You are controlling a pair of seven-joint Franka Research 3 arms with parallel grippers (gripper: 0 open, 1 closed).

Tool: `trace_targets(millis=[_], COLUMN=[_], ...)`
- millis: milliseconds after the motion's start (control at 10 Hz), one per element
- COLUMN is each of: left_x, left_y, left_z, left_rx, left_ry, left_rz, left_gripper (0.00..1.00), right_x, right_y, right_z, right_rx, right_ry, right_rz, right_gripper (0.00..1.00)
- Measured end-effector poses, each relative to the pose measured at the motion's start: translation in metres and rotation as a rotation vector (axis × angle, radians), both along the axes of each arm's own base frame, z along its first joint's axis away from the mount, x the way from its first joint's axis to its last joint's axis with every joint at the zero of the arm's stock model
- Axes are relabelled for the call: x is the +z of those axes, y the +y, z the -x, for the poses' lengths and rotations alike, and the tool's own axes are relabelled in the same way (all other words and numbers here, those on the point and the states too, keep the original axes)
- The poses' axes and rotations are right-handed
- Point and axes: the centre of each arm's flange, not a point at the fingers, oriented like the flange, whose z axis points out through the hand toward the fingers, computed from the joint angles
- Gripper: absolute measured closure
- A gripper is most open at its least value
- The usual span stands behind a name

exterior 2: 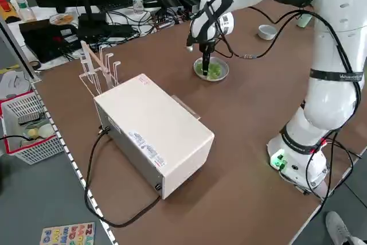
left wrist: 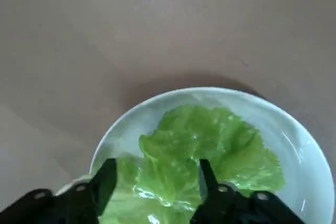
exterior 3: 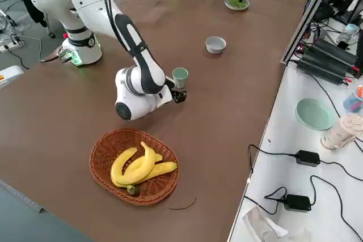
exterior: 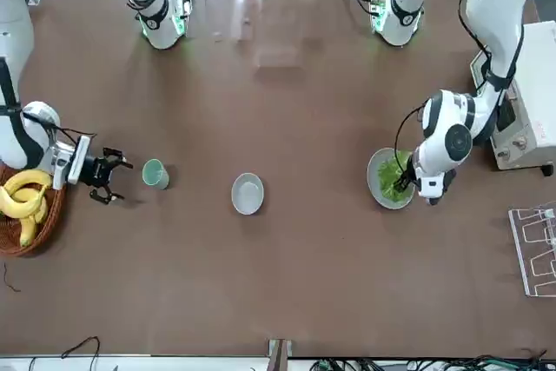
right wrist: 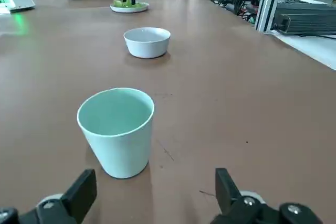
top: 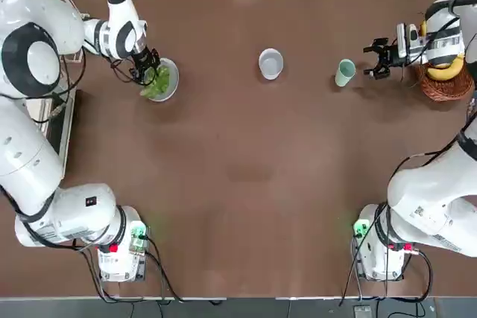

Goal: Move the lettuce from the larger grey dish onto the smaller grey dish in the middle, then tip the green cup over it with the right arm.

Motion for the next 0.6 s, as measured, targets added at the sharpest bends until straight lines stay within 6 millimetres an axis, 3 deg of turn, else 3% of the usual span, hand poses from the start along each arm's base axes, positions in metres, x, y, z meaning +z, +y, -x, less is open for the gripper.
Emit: trace_targets(millis=[100, 300, 400, 600], left_x=[0.0, 0.0, 0.001, 0.01], left_y=[0.0, 0.0, 0.0, 0.0], left_z=[0.0, 0.0, -0.001, -0.006], left_rx=[-0.002, -0.005, -0.007, -0.009], left_ry=[0.0, 0.004, 0.01, 0.028], left_rz=[0.0, -0.004, -0.007, -0.019], left_gripper=[0.56, 0.69, 0.85, 0.91], right_x=[-0.007, -0.018, -0.022, -0.025], right_y=[0.002, 0.005, 0.006, 0.01], right_z=[0.002, 0.005, 0.008, 0.01], right_rx=[0.003, 0.01, 0.012, 0.009], right_ry=[0.002, -0.001, -0.003, -0.011], right_rz=[-0.005, -0.015, -0.02, -0.031], right_gripper=[0.0, 0.0, 0.0, 0.0])
